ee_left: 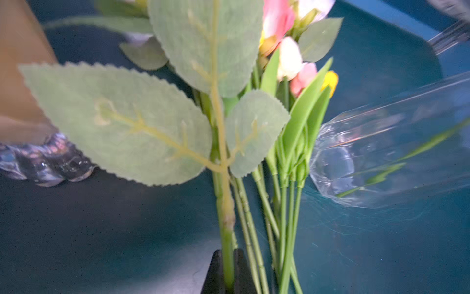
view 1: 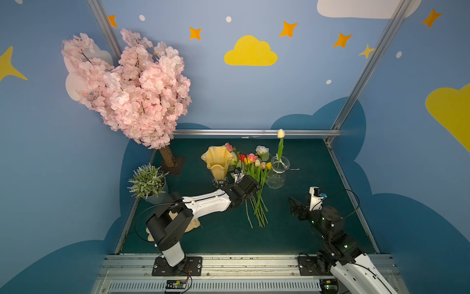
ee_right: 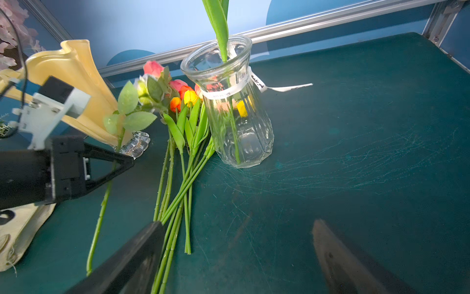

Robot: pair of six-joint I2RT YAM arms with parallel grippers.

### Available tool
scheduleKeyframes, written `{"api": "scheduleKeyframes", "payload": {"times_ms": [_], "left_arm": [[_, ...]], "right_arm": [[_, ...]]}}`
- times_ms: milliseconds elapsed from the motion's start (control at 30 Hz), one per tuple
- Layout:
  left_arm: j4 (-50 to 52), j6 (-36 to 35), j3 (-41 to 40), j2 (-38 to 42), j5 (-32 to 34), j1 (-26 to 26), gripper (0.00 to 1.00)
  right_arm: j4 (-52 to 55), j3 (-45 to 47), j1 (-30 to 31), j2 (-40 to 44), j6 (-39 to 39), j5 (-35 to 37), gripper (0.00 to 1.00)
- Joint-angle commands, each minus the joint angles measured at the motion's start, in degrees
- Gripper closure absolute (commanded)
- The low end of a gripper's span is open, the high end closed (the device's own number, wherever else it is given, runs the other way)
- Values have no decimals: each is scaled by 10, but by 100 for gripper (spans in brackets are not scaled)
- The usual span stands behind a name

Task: Arrange the flowers in different vases according to their variety
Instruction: Pick up the flower at the center of the board.

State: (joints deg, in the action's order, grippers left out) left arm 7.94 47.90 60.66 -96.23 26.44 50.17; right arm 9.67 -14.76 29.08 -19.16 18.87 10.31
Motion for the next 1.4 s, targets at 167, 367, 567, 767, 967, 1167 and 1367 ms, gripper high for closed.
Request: {"api": "scheduleKeyframes", "payload": {"times_ms": [167,367,567,767,967,1167,1367], "left_arm": [[18,-157,34,81,60,17,97],[-4,-246,22,158,39,17,98],[-72,-327,-15,236,-2,16,98],[-114,-396,20,269,-30,-34,98],[-114,-435,125,237,-78,-115,97],[-176,-483,169,200,-83,-168,98],[-267,-523,148,170,-85,-206,97]], "right_arm": [[-18,2,0,0,-1,5,3],[-17,3,0,-2,-2,9,3],[-18,2,0,0,-3,5,3],[-20,2,-1,0,-1,0,3],[-19,3,0,2,0,-6,2],[-22,4,0,1,0,-10,2],[-29,5,0,-2,-3,-18,2]]}}
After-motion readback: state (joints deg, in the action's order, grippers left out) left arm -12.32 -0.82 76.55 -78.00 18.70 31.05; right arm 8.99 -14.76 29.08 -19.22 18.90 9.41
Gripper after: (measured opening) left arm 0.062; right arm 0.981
